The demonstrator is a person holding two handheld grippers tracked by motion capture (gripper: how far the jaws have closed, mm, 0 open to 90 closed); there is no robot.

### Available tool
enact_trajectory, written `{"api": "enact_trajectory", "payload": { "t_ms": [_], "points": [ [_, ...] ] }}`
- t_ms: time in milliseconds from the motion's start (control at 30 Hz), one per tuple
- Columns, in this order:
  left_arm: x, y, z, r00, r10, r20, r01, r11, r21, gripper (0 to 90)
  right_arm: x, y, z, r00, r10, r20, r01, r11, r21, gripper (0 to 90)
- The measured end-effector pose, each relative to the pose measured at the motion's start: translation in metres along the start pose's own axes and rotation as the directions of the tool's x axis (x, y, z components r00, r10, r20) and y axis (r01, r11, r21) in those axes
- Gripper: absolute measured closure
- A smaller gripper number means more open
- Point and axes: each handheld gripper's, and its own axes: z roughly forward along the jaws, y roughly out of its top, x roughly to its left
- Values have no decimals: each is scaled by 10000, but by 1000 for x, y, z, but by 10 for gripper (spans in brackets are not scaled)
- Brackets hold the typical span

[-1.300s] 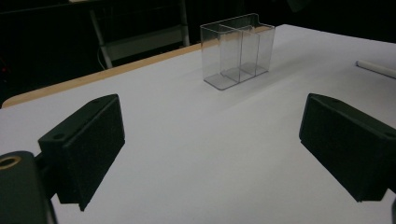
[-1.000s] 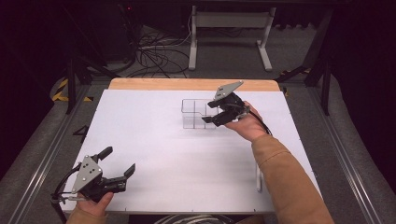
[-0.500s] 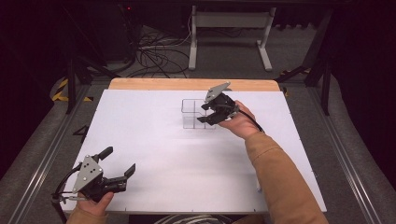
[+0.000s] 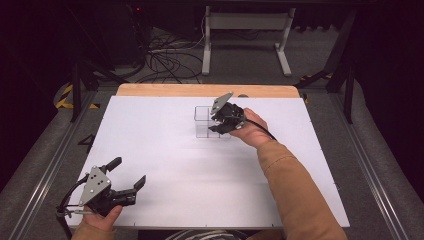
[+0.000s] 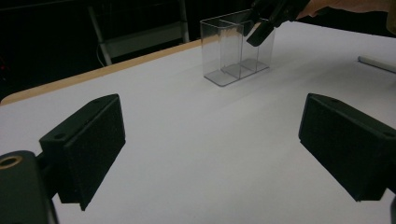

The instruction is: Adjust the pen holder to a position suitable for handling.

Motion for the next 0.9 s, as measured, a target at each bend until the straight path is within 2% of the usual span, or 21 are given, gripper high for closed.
{"api": "enact_trajectory", "payload": {
  "t_ms": [300,333,533,667,900],
  "points": [
    [1,-1,-1,10000,-5,-16,5,10000,4,81,2,2,14,9995,-329,11,328,9978,569,655],
    [1,-1,-1,10000,-10,-12,10,10000,7,81,3,3,15,9996,-236,131,229,9984,510,666],
    [1,-1,0,10000,-43,4,43,10000,16,81,6,4,14,9965,-840,48,835,9944,650,745],
    [1,-1,0,10000,-37,-12,37,10000,21,81,8,4,12,9957,-926,59,920,9934,688,772],
    [1,-1,0,10000,-57,4,57,10000,18,81,12,5,7,9929,-1166,-247,1182,9900,776,843]
  ]
}}
